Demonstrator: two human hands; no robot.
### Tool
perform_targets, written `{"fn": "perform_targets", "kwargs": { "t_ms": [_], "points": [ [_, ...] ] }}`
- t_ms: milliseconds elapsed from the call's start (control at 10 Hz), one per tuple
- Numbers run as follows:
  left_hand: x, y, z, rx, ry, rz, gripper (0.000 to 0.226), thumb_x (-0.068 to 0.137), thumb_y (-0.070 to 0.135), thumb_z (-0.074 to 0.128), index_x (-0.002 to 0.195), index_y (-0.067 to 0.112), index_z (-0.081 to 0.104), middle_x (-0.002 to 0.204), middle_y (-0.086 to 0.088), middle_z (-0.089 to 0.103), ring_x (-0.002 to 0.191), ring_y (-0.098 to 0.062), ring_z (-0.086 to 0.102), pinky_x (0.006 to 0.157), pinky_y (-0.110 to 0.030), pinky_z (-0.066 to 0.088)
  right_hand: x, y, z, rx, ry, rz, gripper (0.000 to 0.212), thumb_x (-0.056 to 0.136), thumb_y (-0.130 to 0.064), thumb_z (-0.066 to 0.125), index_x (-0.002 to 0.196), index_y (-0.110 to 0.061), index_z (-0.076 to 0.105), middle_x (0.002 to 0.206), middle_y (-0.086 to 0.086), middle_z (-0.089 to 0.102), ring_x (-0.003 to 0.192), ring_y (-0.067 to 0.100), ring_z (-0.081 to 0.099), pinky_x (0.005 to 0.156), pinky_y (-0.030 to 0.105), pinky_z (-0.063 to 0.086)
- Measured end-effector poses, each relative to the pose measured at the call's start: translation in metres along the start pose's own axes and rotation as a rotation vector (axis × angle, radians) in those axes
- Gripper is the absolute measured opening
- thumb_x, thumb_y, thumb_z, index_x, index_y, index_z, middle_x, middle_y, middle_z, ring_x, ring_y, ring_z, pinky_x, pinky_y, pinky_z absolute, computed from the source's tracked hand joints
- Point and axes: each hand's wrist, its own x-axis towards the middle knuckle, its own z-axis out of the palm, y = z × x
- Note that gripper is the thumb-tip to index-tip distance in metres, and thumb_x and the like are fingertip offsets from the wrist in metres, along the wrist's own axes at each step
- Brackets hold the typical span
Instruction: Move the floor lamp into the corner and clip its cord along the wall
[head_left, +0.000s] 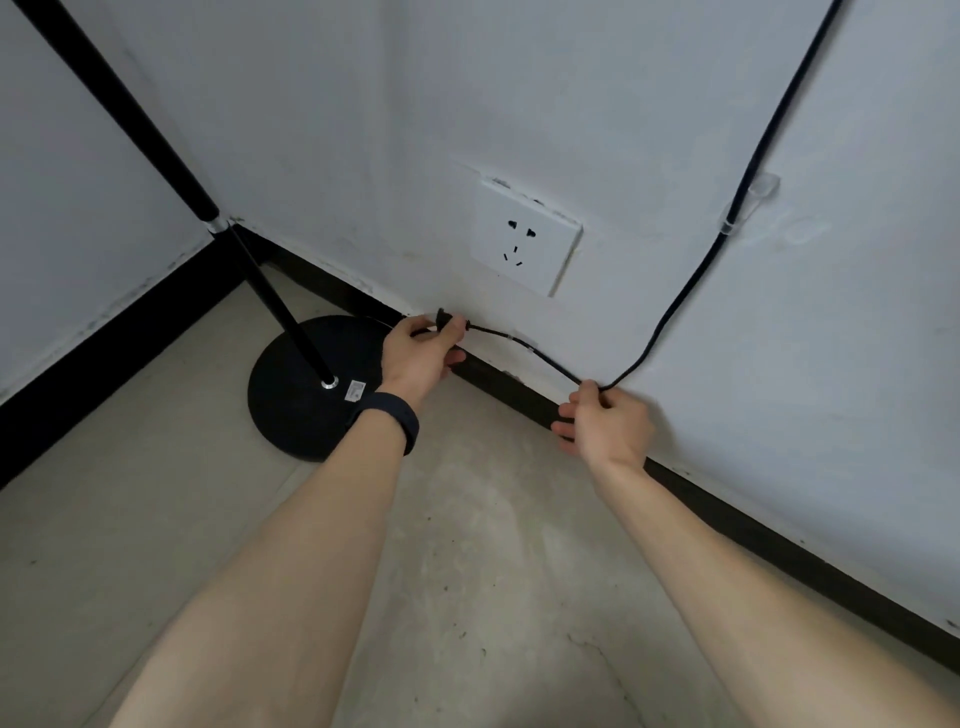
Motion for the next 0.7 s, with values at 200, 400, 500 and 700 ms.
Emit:
{"fn": "perform_targets", "kwargs": {
  "t_ms": [200,400,500,700],
  "points": [
    [-0.008,0.006,0.013,-0.016,0.001,0.013,0.033,0.096,0.036,0.064,0.117,0.011,0.064,0.091,0.002,0.073,0.066,-0.011,0.066,0.059,-0.022,0.052,0.012,0.018,-0.018,-0.211,0.042,-0.07,0.037,0.088,-0.042,0.046,0.064,-0.021,0.065,0.061,-0.004,0.075,0.073,0.031,0.075,0.077,0.054,0.062],
    [-0.017,0.008,0.02,0.116,-0.055,0.022,0.03,0.096,0.032,0.065,0.119,0.012,0.063,0.102,-0.001,0.075,0.069,-0.011,0.068,0.064,-0.026,0.05,0.026,0.027,-0.032,-0.301,0.064,-0.058,0.043,0.083,-0.051,0.039,0.069,-0.019,0.065,0.079,0.006,0.077,0.074,0.034,0.074,0.073,0.052,0.063],
    [-0.019,0.012,0.023,0.115,-0.045,0.01,0.031,0.095,0.03,0.066,0.12,0.011,0.063,0.099,0.001,0.075,0.071,-0.011,0.07,0.069,-0.028,0.052,0.028,0.027,-0.033,-0.324,0.051,-0.042,0.042,0.085,-0.051,0.039,0.073,-0.019,0.065,0.084,0.007,0.077,0.075,0.034,0.075,0.074,0.051,0.063],
    [-0.023,0.015,0.023,0.096,-0.081,-0.036,0.03,0.094,0.02,0.067,0.122,0.011,0.062,0.116,-0.009,0.072,0.076,-0.016,0.07,0.07,-0.03,0.054,0.013,0.008,-0.048,-0.649,-0.037,-0.199,0.048,0.098,-0.056,0.047,0.099,-0.018,0.076,0.099,0.01,0.076,0.096,0.034,0.069,0.074,0.034,0.051]
  ]
}}
